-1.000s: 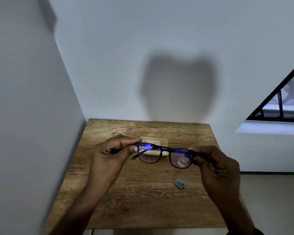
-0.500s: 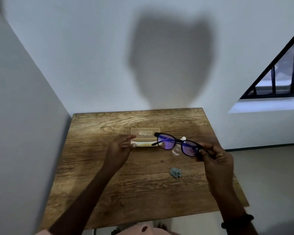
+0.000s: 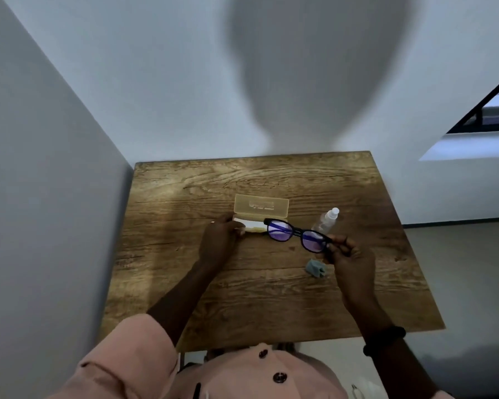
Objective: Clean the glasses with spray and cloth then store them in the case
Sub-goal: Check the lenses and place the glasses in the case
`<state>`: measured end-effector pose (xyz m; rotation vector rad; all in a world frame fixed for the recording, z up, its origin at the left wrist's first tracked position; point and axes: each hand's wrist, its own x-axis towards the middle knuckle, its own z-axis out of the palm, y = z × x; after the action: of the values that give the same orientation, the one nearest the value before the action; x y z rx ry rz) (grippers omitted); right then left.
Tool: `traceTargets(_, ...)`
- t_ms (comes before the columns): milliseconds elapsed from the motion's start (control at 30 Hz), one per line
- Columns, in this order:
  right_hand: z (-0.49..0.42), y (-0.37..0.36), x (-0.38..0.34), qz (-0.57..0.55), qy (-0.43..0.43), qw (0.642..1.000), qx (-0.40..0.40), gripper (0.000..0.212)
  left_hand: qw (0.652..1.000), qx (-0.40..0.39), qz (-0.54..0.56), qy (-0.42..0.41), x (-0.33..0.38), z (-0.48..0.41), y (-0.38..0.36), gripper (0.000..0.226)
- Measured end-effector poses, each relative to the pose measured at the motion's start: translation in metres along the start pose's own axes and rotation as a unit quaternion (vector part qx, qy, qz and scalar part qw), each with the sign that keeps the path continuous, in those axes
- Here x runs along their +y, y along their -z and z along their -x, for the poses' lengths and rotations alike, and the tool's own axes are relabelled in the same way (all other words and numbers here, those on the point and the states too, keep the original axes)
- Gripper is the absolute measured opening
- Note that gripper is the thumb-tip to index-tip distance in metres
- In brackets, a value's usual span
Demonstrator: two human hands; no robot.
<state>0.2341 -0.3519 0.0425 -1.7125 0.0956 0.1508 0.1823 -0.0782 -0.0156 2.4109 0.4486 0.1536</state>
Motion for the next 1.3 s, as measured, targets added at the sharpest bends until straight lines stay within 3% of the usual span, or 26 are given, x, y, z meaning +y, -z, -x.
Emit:
traceTargets(333, -0.014, -0.065, 0.05, 0.088, -0.062, 0.988, -0.114, 0.015, 0.998, 0.019, 0.038, 0.043, -0.044, 0.079, 0.002, 0.02)
traceTargets(433, -0.013, -0.074, 0.059, 0.107, -0.075, 0.982, -0.14, 0.018, 0.995, 0.042, 0.062, 0.066, -0.044, 0.092, 0.003, 0.039)
traceTargets(633, -0.01, -0.076, 0.061, 0.186, 0.026, 0.967, -0.17, 0.023, 0.988, 0.053, 0.095, 0.11, -0.039, 0.098, 0.006, 0.067)
traceTargets(733, -0.005, -0.081, 0.062, 0.23, 0.107, 0.956, -0.148, 0.024, 0.988, 0.05, 0.104, 0.104, -0.04, 0.098, 0.006, 0.082)
traceTargets(833, -0.002, -0.083, 0.063, 0.298, 0.213, 0.919, -0.148, 0.022, 0.989, 0.058, 0.1, 0.093, -0.041, 0.1, 0.003, 0.084)
traceTargets(933, 0.002, -0.085, 0.066, 0.383, 0.268, 0.867, -0.174, 0.035, 0.993, 0.053, 0.054, 0.092, -0.043, 0.101, -0.001, 0.081)
traceTargets(1000, 0.006, -0.086, 0.069, 0.423, 0.271, 0.844, -0.186, 0.04, 0.994, 0.047, 0.038, 0.092, -0.047, 0.101, -0.004, 0.081)
traceTargets(1100, 0.011, -0.086, 0.07, 0.442, 0.254, 0.838, -0.196, 0.046, 0.994, 0.054, 0.042, 0.083, -0.05, 0.101, -0.005, 0.085)
traceTargets(1167, 0.012, -0.085, 0.071, 0.429, 0.241, 0.849, -0.195, 0.049, 0.994, 0.054, 0.043, 0.083, -0.047, 0.1, -0.003, 0.086)
traceTargets(1300, 0.013, -0.084, 0.069, 0.387, 0.234, 0.872, -0.186, 0.035, 0.994, 0.058, 0.038, 0.088, -0.047, 0.099, -0.002, 0.089)
